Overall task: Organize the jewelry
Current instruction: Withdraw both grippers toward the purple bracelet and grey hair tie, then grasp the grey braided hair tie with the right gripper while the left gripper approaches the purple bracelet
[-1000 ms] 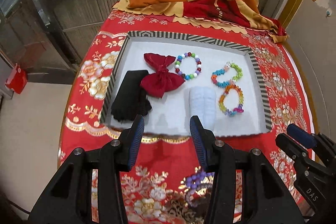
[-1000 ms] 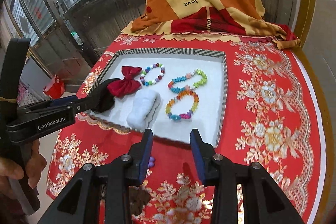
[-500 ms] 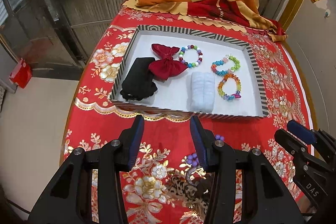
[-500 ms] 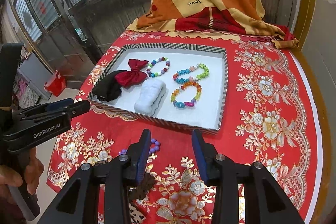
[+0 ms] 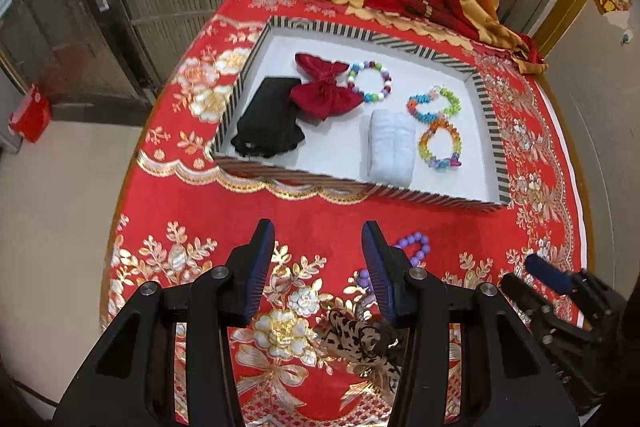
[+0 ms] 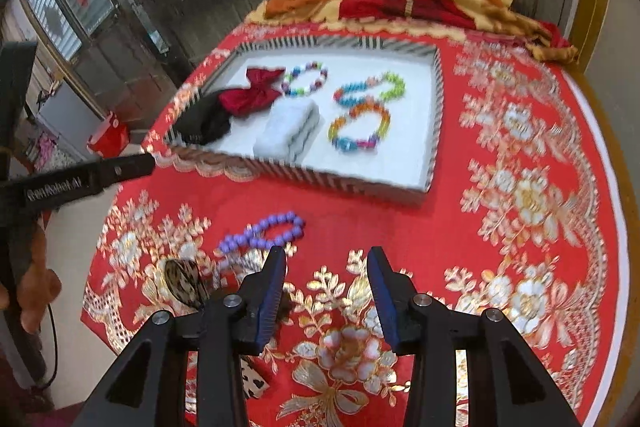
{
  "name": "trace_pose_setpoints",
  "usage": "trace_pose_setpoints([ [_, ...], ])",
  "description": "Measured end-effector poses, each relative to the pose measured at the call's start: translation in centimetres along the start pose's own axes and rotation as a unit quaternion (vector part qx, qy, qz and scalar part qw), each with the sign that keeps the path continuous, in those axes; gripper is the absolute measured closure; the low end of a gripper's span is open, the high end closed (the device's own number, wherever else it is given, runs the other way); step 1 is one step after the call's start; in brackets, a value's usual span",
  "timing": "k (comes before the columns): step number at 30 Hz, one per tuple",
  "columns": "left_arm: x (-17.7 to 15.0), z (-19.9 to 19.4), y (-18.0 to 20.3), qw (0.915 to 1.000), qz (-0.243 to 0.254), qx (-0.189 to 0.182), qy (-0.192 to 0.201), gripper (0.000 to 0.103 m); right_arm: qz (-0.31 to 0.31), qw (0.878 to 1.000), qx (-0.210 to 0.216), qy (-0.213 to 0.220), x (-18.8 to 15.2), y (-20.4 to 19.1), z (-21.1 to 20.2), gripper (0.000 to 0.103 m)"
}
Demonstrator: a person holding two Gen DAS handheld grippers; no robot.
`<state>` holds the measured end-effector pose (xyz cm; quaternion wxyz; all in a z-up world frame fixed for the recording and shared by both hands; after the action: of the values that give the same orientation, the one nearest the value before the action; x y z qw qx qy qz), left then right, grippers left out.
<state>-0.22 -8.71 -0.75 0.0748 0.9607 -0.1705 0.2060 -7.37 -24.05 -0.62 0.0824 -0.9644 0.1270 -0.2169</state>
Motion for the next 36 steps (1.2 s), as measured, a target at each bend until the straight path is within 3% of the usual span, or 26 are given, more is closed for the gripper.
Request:
trace_pose_setpoints([
  [13,-0.7,2.3,0.4,0.999,0.011,-0.014,-0.04,0.058,-0.023,0.998,0.021,-0.048,-0.7,-1.1,3.9,0.063],
  [26,-0.8,3.9,0.0,0.9975,0.012,-0.025,-0.064,0.058,-0.044,0.995,-0.005,-0.087,0.7,-1.0,9.0,0.063],
  [36,-0.2,4.4,-1.3,0.9974,-0.001,-0.024,-0.068,0.058,-0.061,0.994,0.005,-0.092,1.4,-2.4,8.7,0.063],
])
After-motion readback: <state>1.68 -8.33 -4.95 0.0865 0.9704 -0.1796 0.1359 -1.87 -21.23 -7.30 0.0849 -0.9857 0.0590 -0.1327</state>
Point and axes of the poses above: each gripper's, at about its wrist camera, not at the fingertips, and z roughly the way its jaws point, y to its right, x to its top, the point moved 6 cm from there along z, roughly the way its jaws point, and after that the axes turned 4 degrees about z, right-handed, at the moved point
